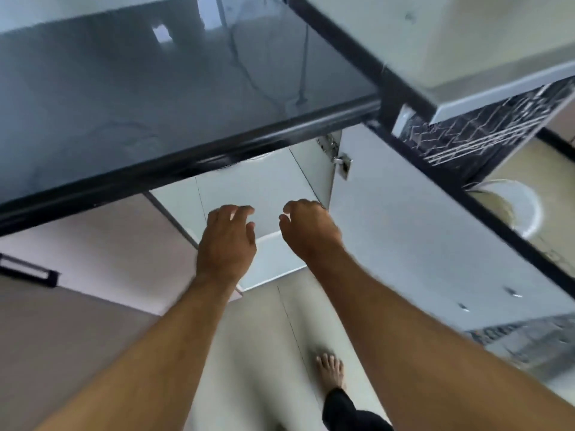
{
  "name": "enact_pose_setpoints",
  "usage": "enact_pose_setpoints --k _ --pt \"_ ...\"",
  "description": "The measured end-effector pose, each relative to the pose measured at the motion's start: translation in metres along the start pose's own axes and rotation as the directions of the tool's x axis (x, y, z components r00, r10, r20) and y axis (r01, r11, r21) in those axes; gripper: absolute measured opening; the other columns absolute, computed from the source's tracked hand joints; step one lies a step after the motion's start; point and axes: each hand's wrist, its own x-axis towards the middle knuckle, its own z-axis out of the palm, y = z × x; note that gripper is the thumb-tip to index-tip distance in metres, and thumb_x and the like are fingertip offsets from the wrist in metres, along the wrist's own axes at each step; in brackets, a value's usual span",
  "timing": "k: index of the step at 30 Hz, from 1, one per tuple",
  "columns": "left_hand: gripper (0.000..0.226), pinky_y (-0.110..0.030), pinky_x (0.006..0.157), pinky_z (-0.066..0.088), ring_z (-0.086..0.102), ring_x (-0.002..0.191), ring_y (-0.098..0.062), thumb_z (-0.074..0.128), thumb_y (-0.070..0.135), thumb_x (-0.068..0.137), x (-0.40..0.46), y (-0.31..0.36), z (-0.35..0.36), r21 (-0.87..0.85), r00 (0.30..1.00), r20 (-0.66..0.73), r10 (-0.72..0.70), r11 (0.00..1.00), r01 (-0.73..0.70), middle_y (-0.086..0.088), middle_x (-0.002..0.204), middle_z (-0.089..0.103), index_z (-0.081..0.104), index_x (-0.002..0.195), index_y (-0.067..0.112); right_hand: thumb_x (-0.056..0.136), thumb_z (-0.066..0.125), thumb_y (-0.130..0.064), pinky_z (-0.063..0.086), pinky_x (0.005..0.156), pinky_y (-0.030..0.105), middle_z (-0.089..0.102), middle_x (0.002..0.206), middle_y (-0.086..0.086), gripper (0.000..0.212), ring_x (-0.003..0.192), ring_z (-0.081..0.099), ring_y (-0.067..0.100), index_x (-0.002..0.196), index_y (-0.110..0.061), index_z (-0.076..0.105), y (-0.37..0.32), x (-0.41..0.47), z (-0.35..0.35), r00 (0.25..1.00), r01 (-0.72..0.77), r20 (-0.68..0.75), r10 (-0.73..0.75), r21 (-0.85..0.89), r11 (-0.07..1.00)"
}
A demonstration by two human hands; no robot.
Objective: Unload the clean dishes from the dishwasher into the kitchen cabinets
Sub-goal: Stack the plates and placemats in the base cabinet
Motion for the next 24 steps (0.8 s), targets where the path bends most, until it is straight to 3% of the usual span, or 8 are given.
enact_pose_setpoints --k 3,9,13,18,24 --pt "0.036 -0.037 0.093 0.052 0.044 0.129 -0.021 0.057 0.027 0.096 -0.031 0.024 -0.049 -0.027 0.993 0.088 -0.084 0.996 0.086 -0.002 0.134 0.055 0.056 0.132 0.024 0.101 0.044 -0.026 0.049 0.084 0.035 0.063 0.119 0.009 0.031 0.113 0.057 0.030 0.120 -0.012 0.064 -0.012 -0.046 -0.036 0.998 -0.060 0.032 0.060 0.030 0.998" --pt "0.036 -0.038 0.097 0.047 0.040 0.130 -0.022 0.059 0.020 0.094 -0.082 0.064 -0.134 -0.106 0.979 0.124 -0.160 0.979 0.174 -0.004 0.134 0.054 0.057 0.130 0.021 0.100 0.047 -0.026 0.045 0.088 0.032 0.065 0.122 0.007 0.029 0.116 0.057 0.028 0.116 -0.013 0.067 -0.026 -0.116 -0.105 0.993 -0.118 0.022 0.117 0.035 0.992" --pt "0.036 -0.040 0.090 0.050 0.042 0.127 -0.022 0.060 0.019 0.092 -0.120 0.086 -0.172 -0.158 0.966 0.144 -0.213 0.959 0.235 -0.003 0.130 0.055 0.057 0.128 0.020 0.096 0.052 -0.032 0.048 0.093 0.038 0.065 0.126 0.005 0.031 0.118 0.056 0.028 0.121 -0.020 0.067 -0.027 -0.156 -0.149 0.985 -0.170 -0.019 0.173 0.107 0.980" --pt "0.037 -0.040 0.091 0.050 0.045 0.124 -0.026 0.062 0.016 0.091 -0.150 0.118 -0.195 -0.192 0.976 0.131 -0.174 0.961 0.197 -0.007 0.127 0.057 0.058 0.128 0.015 0.097 0.052 -0.031 0.049 0.091 0.038 0.066 0.124 0.007 0.032 0.114 0.058 0.029 0.123 -0.018 0.066 -0.016 -0.179 -0.190 0.994 -0.098 -0.039 0.101 0.069 0.993" --pt "0.040 -0.042 0.092 0.051 0.040 0.130 -0.021 0.059 0.017 0.092 -0.167 0.174 -0.201 -0.209 0.968 0.133 -0.212 0.949 0.237 0.000 0.132 0.054 0.055 0.131 0.020 0.097 0.053 -0.033 0.052 0.092 0.040 0.065 0.125 0.006 0.033 0.114 0.060 0.027 0.123 -0.019 0.065 0.024 -0.215 -0.229 0.998 -0.045 -0.042 0.048 0.073 0.996"
